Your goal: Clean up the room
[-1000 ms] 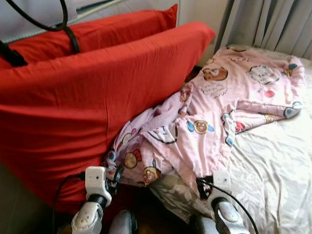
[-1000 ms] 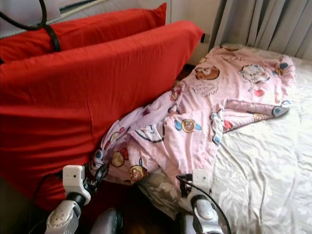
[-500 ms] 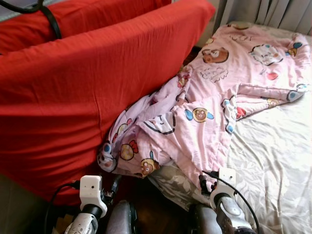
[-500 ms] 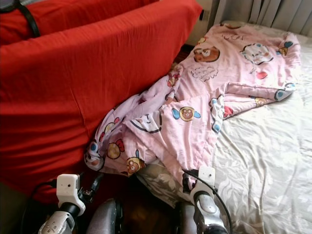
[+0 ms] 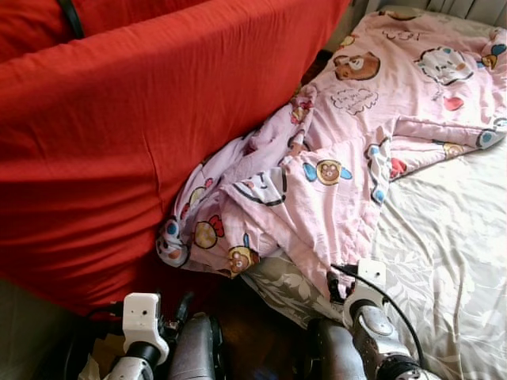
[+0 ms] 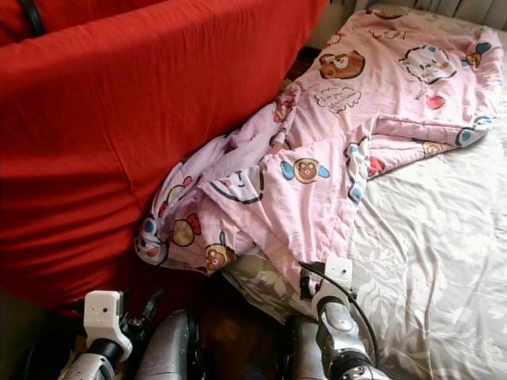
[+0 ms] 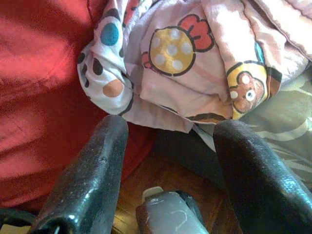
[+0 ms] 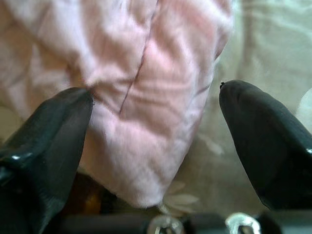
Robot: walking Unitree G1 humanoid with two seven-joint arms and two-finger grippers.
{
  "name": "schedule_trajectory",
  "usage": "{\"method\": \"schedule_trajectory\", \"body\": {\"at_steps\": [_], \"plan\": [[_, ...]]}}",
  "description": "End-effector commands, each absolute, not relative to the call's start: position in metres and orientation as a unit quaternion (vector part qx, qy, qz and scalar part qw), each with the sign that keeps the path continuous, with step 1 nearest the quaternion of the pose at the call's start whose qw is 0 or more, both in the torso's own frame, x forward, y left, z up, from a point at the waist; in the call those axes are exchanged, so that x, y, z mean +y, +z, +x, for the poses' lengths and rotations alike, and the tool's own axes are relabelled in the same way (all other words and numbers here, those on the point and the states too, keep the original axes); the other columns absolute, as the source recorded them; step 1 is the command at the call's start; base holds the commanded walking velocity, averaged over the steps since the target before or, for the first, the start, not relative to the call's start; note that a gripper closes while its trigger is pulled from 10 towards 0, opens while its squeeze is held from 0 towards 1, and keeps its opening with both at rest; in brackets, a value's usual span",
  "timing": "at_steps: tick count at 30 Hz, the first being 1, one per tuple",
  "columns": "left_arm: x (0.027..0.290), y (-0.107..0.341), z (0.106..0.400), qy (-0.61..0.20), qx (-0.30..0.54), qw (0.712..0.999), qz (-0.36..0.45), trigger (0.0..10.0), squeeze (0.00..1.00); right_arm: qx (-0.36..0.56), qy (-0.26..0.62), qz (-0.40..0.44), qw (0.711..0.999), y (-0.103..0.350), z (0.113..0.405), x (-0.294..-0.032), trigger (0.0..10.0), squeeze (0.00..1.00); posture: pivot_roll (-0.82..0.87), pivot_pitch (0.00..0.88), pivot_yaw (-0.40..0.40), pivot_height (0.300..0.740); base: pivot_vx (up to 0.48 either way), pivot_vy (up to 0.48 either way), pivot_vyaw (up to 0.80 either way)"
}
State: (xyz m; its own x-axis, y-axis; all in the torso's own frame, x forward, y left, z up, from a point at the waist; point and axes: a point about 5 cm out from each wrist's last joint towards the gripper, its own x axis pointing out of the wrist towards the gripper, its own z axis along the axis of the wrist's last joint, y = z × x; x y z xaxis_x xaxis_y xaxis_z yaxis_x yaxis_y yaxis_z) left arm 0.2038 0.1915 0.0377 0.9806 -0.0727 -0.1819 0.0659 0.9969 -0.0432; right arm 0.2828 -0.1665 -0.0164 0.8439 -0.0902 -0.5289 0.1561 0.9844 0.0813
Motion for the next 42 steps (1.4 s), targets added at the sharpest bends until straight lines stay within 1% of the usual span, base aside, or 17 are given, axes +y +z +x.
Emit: {"method": "schedule_trajectory", "body": {"at_steps": [1, 7, 12, 13, 14, 15, 16, 28, 42], "plan": [[0.192, 0.033, 0.196, -0.032, 0.109, 0.993, -0.021, 10.0, 0.0, 0.291, -0.054, 0.068, 0.953, -0.024, 0.275, -0.162, 10.0, 0.0, 0.1, 0.262, 0.034, 0.608, 0.0, 0.0, 0.0], [0.19, 0.035, 0.194, -0.034, 0.113, 0.993, -0.021, 10.0, 0.0, 0.299, -0.04, 0.076, 0.95, -0.026, 0.274, -0.157, 10.0, 0.0, 0.1, 0.261, 0.039, 0.608, 0.0, 0.0, 0.0], [0.188, 0.033, 0.192, -0.034, 0.118, 0.992, -0.024, 10.0, 0.0, 0.307, -0.036, 0.064, 0.949, -0.026, 0.274, -0.157, 10.0, 0.0, 0.1, 0.261, 0.034, 0.608, 0.0, 0.0, 0.0], [0.187, 0.032, 0.191, -0.034, 0.119, 0.992, -0.025, 10.0, 0.0, 0.306, -0.036, 0.063, 0.949, -0.026, 0.275, -0.158, 9.2, 0.0, 0.1, 0.262, 0.033, 0.608, 0.0, 0.0, 0.0], [0.187, 0.033, 0.19, -0.034, 0.12, 0.992, -0.026, 10.0, 0.0, 0.305, -0.036, 0.063, 0.95, -0.026, 0.275, -0.159, 9.2, 0.0, 0.1, 0.263, 0.031, 0.608, 0.0, 0.0, 0.0], [0.186, 0.032, 0.189, -0.032, 0.123, 0.992, -0.027, 10.0, 0.0, 0.305, -0.039, 0.061, 0.95, -0.025, 0.275, -0.161, 0.5, 0.0, 0.09, 0.262, 0.028, 0.608, 0.0, 0.0, 0.0], [0.185, 0.031, 0.188, -0.032, 0.124, 0.991, -0.028, 10.0, 0.0, 0.304, -0.04, 0.061, 0.95, -0.025, 0.276, -0.162, 0.0, 0.0, 0.09, 0.261, 0.026, 0.608, 0.0, 0.0, 0.0], [0.183, 0.029, 0.185, -0.025, 0.128, 0.991, -0.034, 10.0, 0.0, 0.309, -0.037, 0.053, 0.949, -0.025, 0.275, -0.167, 0.0, 0.0, 0.09, 0.26, 0.008, 0.608, 0.0, 0.0, 0.0], [0.184, 0.025, 0.182, -0.021, 0.138, 0.99, -0.035, 10.0, 0.0, 0.329, -0.021, 0.059, 0.942, -0.034, 0.266, -0.161, 0.0, 0.0, 0.1, 0.259, 0.009, 0.608, 0.0, 0.0, 0.0]]}}
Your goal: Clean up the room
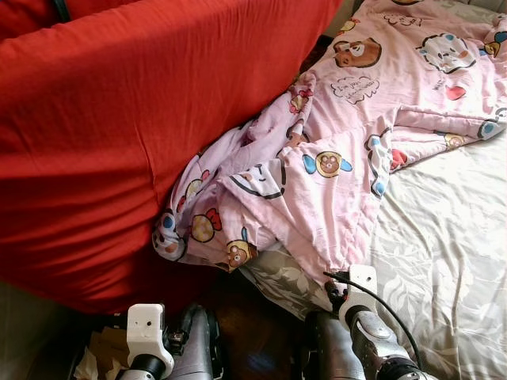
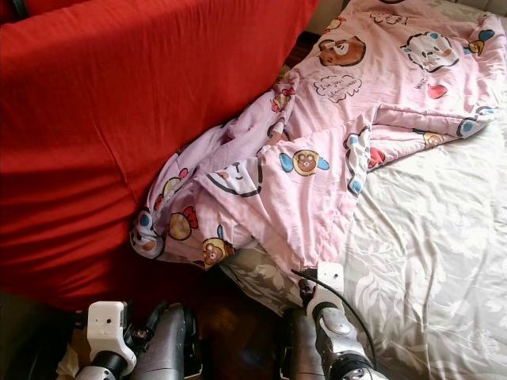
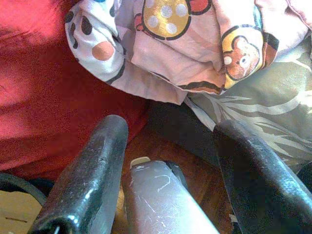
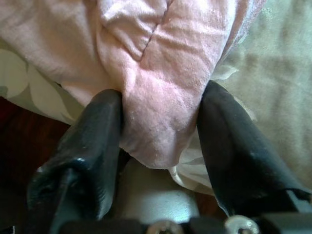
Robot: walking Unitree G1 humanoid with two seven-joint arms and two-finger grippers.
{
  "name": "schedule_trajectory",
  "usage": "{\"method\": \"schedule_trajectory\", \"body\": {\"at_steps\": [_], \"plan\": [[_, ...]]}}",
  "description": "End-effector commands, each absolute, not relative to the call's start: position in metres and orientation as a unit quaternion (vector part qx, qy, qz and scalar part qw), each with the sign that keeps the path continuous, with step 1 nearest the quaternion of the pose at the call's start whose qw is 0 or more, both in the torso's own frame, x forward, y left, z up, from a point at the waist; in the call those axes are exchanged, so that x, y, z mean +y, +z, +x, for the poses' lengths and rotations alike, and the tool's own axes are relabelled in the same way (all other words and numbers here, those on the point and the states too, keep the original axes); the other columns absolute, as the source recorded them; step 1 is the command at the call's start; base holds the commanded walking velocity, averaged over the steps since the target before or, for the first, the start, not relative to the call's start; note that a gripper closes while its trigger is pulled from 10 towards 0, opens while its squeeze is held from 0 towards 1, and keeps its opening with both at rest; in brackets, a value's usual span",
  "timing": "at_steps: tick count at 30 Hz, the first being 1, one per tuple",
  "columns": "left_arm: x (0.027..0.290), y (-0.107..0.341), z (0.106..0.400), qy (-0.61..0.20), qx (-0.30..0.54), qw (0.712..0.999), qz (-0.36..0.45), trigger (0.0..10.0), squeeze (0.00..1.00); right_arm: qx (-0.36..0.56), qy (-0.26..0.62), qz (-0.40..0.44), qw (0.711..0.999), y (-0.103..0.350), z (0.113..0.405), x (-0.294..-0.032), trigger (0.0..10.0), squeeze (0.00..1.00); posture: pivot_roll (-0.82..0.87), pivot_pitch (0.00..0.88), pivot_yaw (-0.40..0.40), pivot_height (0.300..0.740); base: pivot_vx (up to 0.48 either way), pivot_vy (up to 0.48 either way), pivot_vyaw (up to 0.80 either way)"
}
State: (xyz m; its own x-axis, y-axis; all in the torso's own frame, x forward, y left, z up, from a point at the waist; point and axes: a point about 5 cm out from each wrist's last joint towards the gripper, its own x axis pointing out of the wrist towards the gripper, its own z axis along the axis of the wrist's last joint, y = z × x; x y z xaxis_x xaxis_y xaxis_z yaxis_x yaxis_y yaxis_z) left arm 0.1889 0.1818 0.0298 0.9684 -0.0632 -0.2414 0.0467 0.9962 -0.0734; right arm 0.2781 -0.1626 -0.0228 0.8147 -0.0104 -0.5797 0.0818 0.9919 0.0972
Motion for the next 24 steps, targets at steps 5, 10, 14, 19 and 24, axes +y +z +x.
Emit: {"method": "schedule_trajectory", "body": {"at_steps": [5, 10, 14, 19, 24], "plan": [[0.183, 0.023, 0.184, -0.021, 0.139, 0.989, -0.037, 10.0, 0.0, 0.33, -0.02, 0.059, 0.942, -0.035, 0.264, -0.163, 0.0, 0.0, 0.09, 0.243, 0.005, 0.608, 0.0, 0.0, 0.0], [0.182, 0.018, 0.188, -0.02, 0.142, 0.989, -0.04, 10.0, 0.0, 0.325, -0.026, 0.049, 0.944, -0.036, 0.261, -0.168, 0.0, 0.0, 0.08, 0.198, 0.014, 0.608, 0.0, 0.0, 0.0], [0.184, 0.001, 0.193, -0.014, 0.17, 0.984, -0.046, 10.0, 0.0, 0.308, -0.022, 0.05, 0.95, -0.036, 0.258, -0.171, 0.0, 0.0, 0.06, 0.128, 0.02, 0.608, 0.0, 0.0, 0.0], [0.191, -0.016, 0.213, 0.008, 0.196, 0.979, -0.05, 10.0, 0.0, 0.276, -0.035, 0.048, 0.959, -0.034, 0.256, -0.18, 0.0, 0.0, 0.01, 0.016, 0.001, 0.608, 0.0, 0.0, 0.0], [0.19, -0.021, 0.226, 0.012, 0.205, 0.977, -0.051, 10.0, 0.0, 0.241, -0.052, 0.061, 0.967, -0.03, 0.254, -0.19, 0.0, 0.0, -0.02, 0.0, -0.005, 0.608, 0.0, 0.0, 0.0]]}}
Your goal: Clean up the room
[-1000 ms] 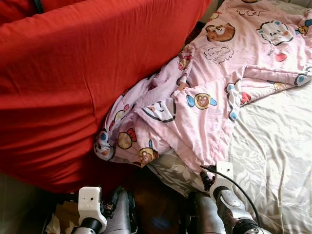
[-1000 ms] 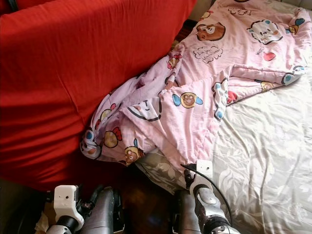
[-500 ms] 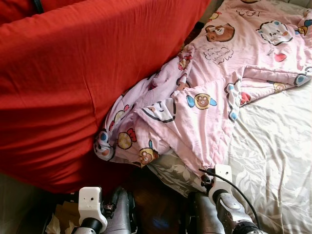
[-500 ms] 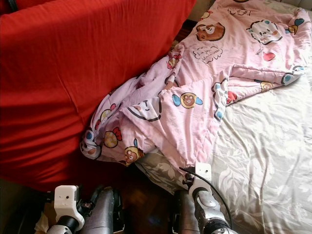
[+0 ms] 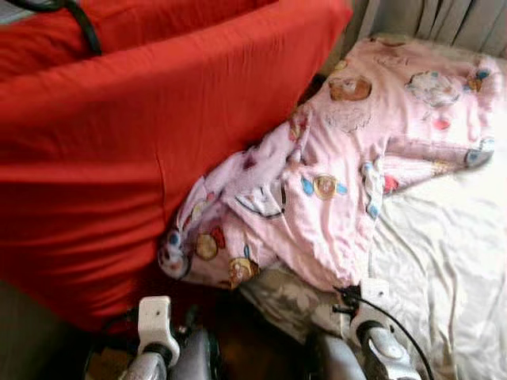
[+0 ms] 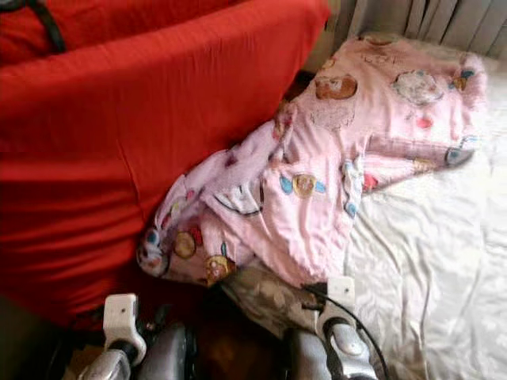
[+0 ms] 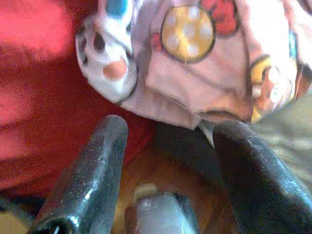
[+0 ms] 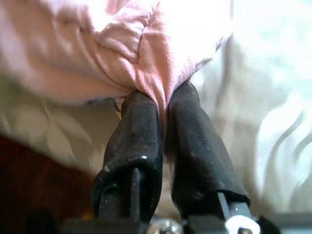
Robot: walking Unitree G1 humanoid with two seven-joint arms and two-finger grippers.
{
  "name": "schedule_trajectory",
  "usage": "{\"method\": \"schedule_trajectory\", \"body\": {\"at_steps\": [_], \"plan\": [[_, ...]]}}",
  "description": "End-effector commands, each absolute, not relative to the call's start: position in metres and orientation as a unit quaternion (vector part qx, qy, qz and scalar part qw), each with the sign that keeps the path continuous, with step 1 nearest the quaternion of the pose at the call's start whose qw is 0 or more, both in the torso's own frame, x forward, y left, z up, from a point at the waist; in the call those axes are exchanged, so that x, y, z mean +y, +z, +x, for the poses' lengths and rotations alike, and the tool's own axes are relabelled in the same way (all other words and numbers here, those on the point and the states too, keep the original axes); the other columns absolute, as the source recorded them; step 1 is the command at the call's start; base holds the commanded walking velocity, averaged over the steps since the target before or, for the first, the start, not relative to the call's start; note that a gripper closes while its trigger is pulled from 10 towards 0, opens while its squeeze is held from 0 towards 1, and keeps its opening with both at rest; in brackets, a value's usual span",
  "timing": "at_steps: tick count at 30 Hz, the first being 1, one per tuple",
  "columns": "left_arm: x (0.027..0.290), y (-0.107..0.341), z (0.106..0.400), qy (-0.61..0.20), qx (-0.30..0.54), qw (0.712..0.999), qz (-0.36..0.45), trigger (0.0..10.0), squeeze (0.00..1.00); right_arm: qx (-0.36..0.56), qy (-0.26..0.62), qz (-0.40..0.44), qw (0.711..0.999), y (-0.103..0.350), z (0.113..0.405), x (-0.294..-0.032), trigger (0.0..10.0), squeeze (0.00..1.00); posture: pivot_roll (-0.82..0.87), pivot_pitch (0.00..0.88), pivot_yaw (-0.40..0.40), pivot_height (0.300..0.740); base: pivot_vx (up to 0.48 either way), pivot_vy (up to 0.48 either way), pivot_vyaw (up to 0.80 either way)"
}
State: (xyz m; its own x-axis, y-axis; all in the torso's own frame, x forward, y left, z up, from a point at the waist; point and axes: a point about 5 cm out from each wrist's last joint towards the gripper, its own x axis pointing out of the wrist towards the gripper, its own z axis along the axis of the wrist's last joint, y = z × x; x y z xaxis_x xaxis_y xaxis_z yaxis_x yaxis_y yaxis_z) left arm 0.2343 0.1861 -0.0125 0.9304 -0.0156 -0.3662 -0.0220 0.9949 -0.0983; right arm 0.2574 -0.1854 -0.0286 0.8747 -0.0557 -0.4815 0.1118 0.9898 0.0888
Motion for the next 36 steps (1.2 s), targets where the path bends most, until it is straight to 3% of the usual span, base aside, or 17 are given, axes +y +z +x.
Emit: {"method": "schedule_trajectory", "body": {"at_steps": [1, 5, 6, 7, 12, 25, 36], "plan": [[0.19, -0.022, 0.227, 0.013, 0.206, 0.977, -0.051, 10.0, 0.0, 0.238, -0.053, 0.061, 0.968, -0.03, 0.253, -0.191, 0.0, 0.0, -0.02, 0.0, -0.005, 0.608, 0.0, 0.0, 0.0], [0.186, -0.028, 0.232, 0.011, 0.216, 0.975, -0.053, 10.0, 0.0, 0.225, -0.063, 0.064, 0.97, -0.028, 0.251, -0.196, 0.0, 0.0, -0.04, 0.0, -0.007, 0.608, 0.0, 0.0, 0.0], [0.185, -0.029, 0.232, 0.011, 0.217, 0.975, -0.053, 10.0, 0.0, 0.221, -0.063, 0.065, 0.971, -0.028, 0.251, -0.196, 1.1, 0.0, -0.04, 0.0, -0.006, 0.608, 0.0, 0.0, 0.0], [0.185, -0.031, 0.233, 0.01, 0.222, 0.974, -0.052, 10.0, 0.0, 0.218, -0.064, 0.065, 0.972, -0.026, 0.252, -0.195, 10.0, 0.0, -0.04, 0.0, -0.003, 0.608, 0.0, 0.0, 0.0], [0.187, -0.04, 0.229, 0.013, 0.255, 0.966, -0.047, 10.0, 0.0, 0.201, -0.054, 0.079, 0.975, -0.023, 0.257, -0.188, 10.0, 0.0, -0.05, 0.0, 0.022, 0.608, 0.0, 0.0, 0.0], [0.197, -0.061, 0.209, 0.039, 0.331, 0.942, -0.045, 10.0, 0.0, 0.208, -0.082, 0.081, 0.971, -0.023, 0.259, -0.187, 10.0, 0.0, -0.05, 0.0, 0.048, 0.686, 0.0, 0.0, 0.0], [0.195, -0.071, 0.196, 0.048, 0.364, 0.929, -0.052, 10.0, 0.0, 0.205, -0.081, 0.075, 0.973, -0.021, 0.261, -0.189, 10.0, 0.0, -0.04, 0.0, 0.023, 0.74, 0.0, 0.0, 0.0]]}}
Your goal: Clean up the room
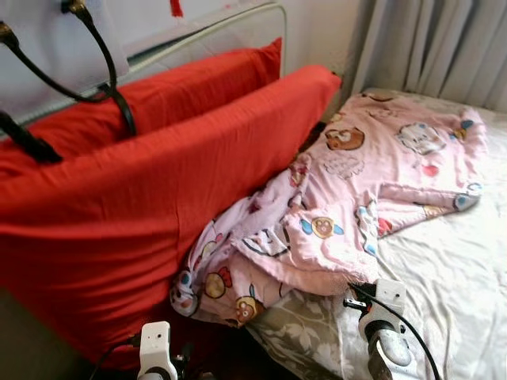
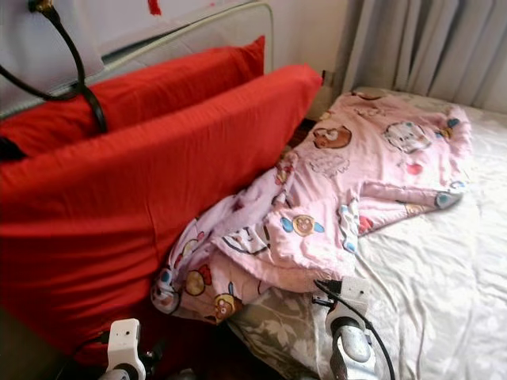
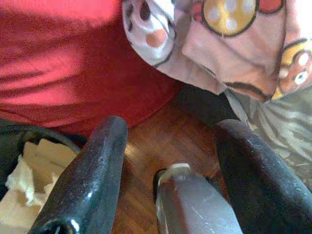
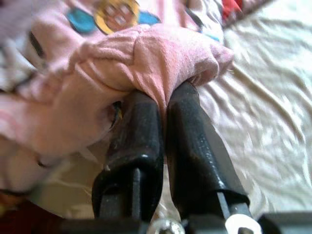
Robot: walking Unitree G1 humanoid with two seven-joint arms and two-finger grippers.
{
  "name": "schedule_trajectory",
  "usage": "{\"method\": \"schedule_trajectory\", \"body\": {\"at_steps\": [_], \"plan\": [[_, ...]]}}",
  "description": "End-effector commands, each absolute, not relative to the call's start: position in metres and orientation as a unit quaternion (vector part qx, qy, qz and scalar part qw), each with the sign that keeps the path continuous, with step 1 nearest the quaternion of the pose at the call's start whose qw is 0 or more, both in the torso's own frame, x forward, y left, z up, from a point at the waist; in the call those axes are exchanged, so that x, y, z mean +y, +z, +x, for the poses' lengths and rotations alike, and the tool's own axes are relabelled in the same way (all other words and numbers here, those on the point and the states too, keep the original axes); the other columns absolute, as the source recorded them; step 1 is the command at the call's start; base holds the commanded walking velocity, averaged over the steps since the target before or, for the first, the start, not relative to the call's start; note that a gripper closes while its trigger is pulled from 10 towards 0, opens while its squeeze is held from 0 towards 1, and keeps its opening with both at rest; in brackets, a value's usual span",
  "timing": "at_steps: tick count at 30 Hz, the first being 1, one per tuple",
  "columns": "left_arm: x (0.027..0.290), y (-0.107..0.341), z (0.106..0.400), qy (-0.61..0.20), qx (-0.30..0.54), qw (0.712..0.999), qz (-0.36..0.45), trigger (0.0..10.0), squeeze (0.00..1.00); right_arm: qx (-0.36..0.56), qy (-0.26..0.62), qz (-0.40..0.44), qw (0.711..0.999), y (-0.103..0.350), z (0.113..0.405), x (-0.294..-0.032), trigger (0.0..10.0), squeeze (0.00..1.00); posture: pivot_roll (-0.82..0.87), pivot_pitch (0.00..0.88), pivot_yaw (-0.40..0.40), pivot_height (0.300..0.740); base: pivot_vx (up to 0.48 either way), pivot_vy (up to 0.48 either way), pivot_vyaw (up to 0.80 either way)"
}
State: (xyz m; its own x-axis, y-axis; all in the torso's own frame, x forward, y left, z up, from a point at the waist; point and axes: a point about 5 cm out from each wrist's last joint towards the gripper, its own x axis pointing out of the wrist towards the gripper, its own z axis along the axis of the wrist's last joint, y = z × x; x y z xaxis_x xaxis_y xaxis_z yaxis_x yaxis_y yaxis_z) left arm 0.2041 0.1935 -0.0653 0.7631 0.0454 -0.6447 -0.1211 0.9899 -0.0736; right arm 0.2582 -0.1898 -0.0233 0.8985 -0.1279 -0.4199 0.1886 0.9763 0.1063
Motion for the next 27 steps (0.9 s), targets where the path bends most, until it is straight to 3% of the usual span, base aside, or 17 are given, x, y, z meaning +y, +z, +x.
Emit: {"method": "schedule_trajectory", "body": {"at_steps": [1, 27], "plan": [[0.194, -0.072, 0.195, 0.048, 0.367, 0.928, -0.051, 10.0, 0.0, 0.205, -0.081, 0.074, 0.973, -0.021, 0.261, -0.189, 10.0, 0.0, -0.04, 0.0, 0.023, 0.74, 0.0, 0.0, 0.0], [0.199, -0.079, 0.18, 0.071, 0.388, 0.917, -0.059, 10.0, 0.0, 0.158, -0.081, 0.057, 0.982, -0.01, 0.266, -0.192, 10.0, 0.0, -0.04, 0.0, 0.002, 0.74, 0.0, 0.0, 0.0]]}}
